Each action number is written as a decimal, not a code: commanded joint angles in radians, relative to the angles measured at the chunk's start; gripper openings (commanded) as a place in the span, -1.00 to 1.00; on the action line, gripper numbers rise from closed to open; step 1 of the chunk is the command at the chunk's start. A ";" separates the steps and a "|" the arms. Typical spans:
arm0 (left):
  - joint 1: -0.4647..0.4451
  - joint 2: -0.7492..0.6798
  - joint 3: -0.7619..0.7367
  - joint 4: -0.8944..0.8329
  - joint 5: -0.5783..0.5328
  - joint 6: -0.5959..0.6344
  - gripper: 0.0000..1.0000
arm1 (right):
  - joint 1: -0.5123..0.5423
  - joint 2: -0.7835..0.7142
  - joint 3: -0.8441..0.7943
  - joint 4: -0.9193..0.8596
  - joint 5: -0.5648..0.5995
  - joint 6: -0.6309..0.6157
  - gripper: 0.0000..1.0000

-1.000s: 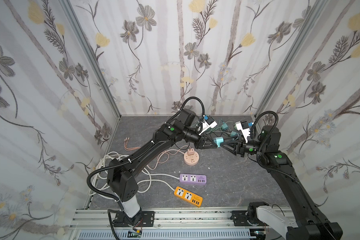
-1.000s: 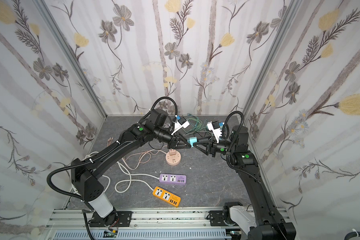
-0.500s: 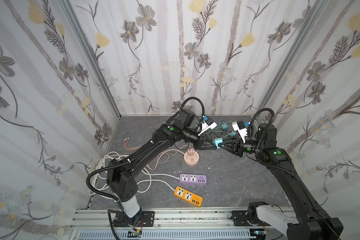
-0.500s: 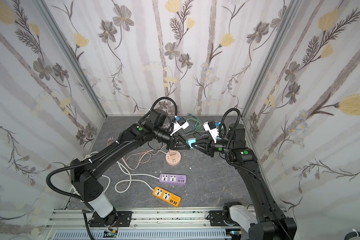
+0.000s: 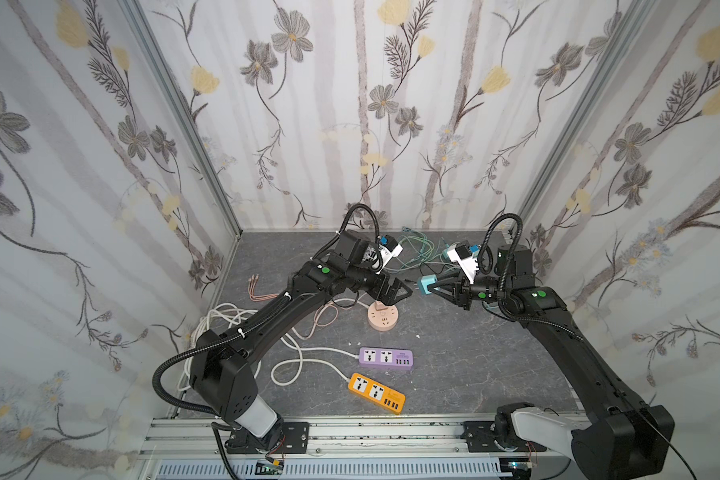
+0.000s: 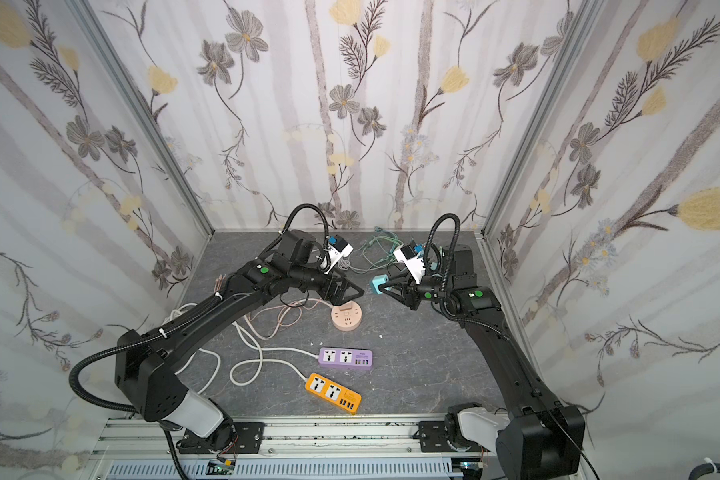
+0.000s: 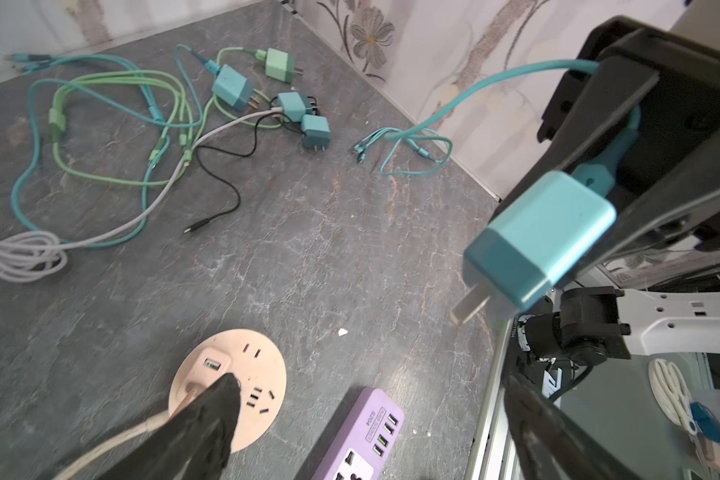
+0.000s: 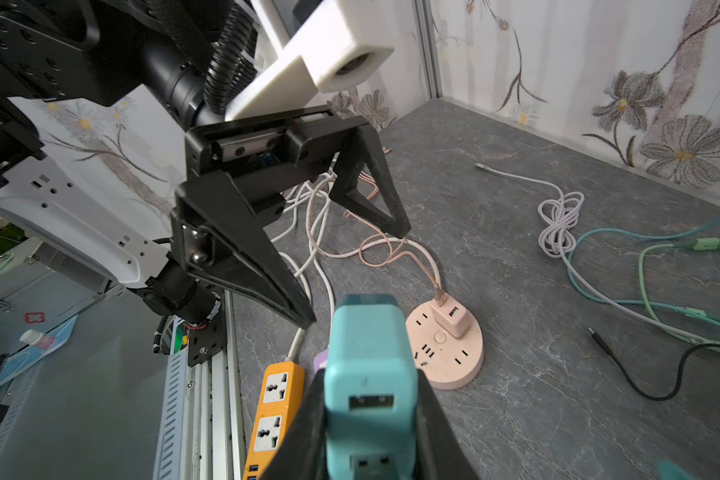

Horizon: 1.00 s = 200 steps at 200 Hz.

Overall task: Insert the plug
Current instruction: 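Grasp the teal charger with the right gripper while the left gripper opens, then carry the teal charger over the round strip with the right gripper while left draws back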

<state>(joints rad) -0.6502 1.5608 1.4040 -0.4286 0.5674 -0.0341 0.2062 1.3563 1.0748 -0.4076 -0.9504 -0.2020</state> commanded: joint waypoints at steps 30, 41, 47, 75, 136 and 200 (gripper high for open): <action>0.031 -0.063 -0.080 0.095 -0.097 -0.061 1.00 | 0.045 0.061 0.051 -0.068 0.080 -0.119 -1.00; 0.035 -0.070 -0.089 0.111 -0.085 -0.067 1.00 | 0.056 0.072 0.062 -0.077 0.079 -0.128 -1.00; 0.035 -0.069 -0.091 0.113 -0.083 -0.071 1.00 | 0.060 0.077 0.068 -0.077 0.080 -0.129 -1.00; 0.034 -0.058 -0.083 0.116 -0.050 -0.078 1.00 | 0.072 0.084 0.074 -0.063 0.069 -0.129 -1.00; 0.038 -0.071 -0.098 0.136 -0.122 -0.081 1.00 | 0.109 0.108 0.099 -0.134 0.162 -0.239 -1.00; 0.131 -0.181 -0.237 0.246 -0.334 -0.209 1.00 | 0.236 0.303 0.241 -0.338 0.368 -0.572 -1.00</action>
<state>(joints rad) -0.5541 1.4220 1.2163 -0.2672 0.3275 -0.1696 0.4061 1.5902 1.2682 -0.6540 -0.6682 -0.5900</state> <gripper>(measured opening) 0.997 0.259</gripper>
